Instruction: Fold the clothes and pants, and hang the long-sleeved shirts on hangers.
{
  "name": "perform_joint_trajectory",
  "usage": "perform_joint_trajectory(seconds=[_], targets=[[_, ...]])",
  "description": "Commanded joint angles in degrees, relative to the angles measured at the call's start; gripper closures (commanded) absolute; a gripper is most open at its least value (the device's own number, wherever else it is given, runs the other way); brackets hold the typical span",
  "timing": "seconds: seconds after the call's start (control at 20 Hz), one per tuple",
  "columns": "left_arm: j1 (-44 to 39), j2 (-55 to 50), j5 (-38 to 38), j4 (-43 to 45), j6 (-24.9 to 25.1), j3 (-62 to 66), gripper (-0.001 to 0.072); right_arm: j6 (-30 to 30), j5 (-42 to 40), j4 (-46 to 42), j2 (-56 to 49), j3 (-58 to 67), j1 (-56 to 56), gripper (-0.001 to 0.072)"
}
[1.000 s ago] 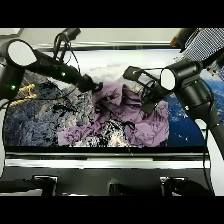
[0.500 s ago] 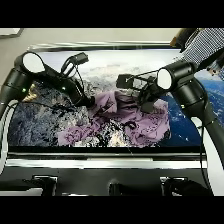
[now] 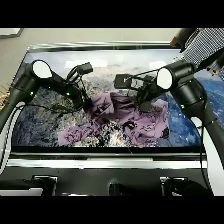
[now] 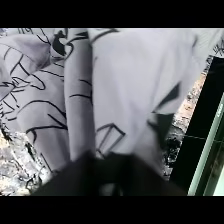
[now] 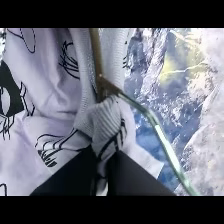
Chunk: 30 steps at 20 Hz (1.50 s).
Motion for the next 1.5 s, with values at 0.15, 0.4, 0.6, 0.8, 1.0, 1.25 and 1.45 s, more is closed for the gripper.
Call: perform_joint_trajectory(seconds=[0.15, 0.4, 0.6, 0.8, 1.0, 1.25, 1.45], targets=[[0.04, 0.07, 0.11, -1.44, 4.79, -0.83, 0.068, 0.48, -1.73, 1.9, 1.31, 0.07, -0.04, 0.0663], [0.04, 0.87, 0.42, -1.46, 5.51, -0.83, 0.0682, 4.59, -1.64, 0.07, 5.49, 0.07, -1.66, 0.0296], [0.04, 3.06, 2.01, -1.88, 7.26, -0.83, 0.0683, 6.21, 1.36, 2.8, 14.75, 0.04, -13.6, 0.0232], [0.04, 5.79, 2.03, -5.97, 11.69, -0.83, 0.0683, 5.57, 3.04, 17.29, 21.14, -2.05, -34.53, 0.0197], [0.04, 7.91, 2.05, -7.45, 13.09, -0.83, 0.0682, -0.33, 3.02, 30.4, 20.96, -13.38, -47.93, 0.0122], [0.04, 8.0, 2.05, -9.55, 13.09, -0.83, 0.0682, -12.15, 2.01, 38.14, 15.61, -21.22, -44.57, 0.0082], [0.04, 8.0, 2.03, -9.55, 13.07, -0.83, 0.0682, -15.74, -2.95, 38.21, 9.25, -21.2, -38.25, 0.0082]])
